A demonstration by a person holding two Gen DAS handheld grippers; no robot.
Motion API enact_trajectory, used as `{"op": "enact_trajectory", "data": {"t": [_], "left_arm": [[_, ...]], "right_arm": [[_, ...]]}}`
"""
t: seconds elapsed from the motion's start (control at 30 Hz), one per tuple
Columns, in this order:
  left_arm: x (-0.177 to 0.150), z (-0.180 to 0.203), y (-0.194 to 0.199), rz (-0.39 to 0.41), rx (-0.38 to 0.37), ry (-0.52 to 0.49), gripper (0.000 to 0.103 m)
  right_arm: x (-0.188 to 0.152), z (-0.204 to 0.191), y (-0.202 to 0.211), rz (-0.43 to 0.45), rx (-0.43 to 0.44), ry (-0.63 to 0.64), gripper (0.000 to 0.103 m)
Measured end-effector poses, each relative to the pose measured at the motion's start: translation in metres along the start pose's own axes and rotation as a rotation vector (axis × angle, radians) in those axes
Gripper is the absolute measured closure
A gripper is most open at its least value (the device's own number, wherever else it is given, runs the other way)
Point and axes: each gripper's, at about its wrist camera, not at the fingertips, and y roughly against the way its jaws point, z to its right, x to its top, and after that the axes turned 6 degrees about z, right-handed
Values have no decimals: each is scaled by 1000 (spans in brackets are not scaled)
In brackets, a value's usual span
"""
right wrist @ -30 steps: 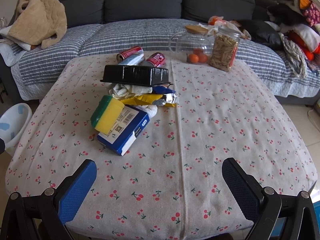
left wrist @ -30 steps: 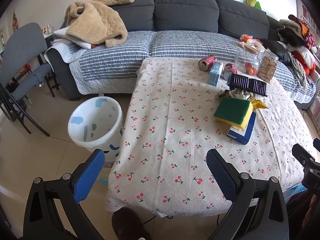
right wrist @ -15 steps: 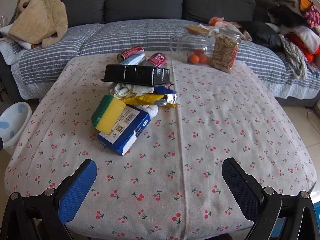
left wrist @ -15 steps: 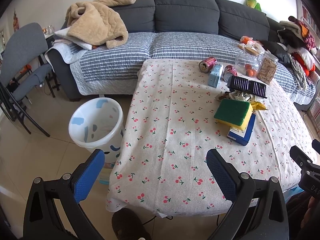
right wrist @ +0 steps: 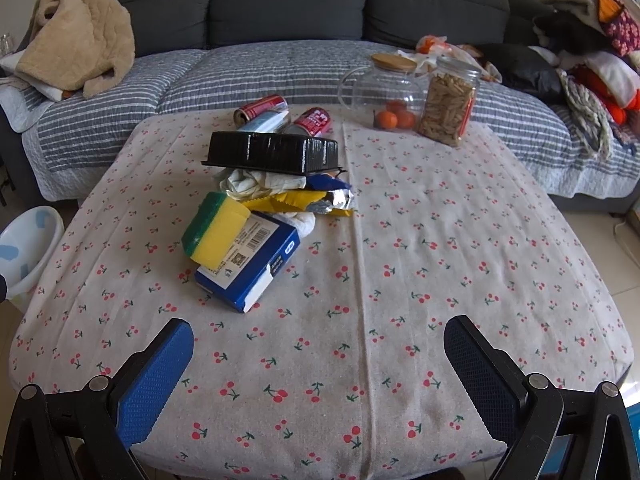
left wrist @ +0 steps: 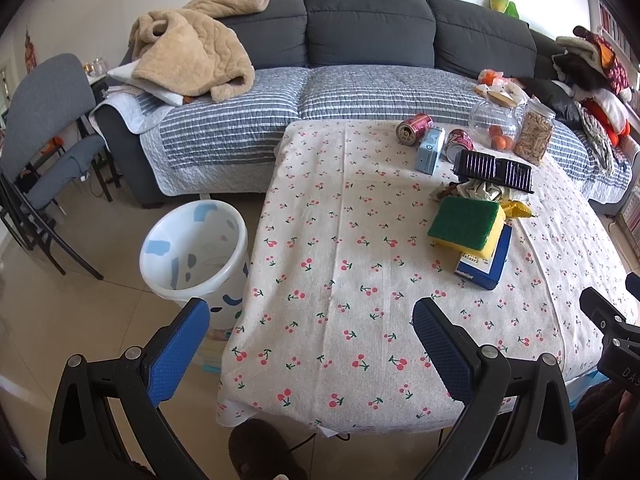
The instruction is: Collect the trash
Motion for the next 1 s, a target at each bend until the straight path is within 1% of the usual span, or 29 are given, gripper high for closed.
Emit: {"op": "enact_trajectory", "data": {"t": [1.0], "left_arm": [[0,-7,3,2,-2,12,0]], "right_arm": [[-3,-7,-1,-1,3,8,0]]}}
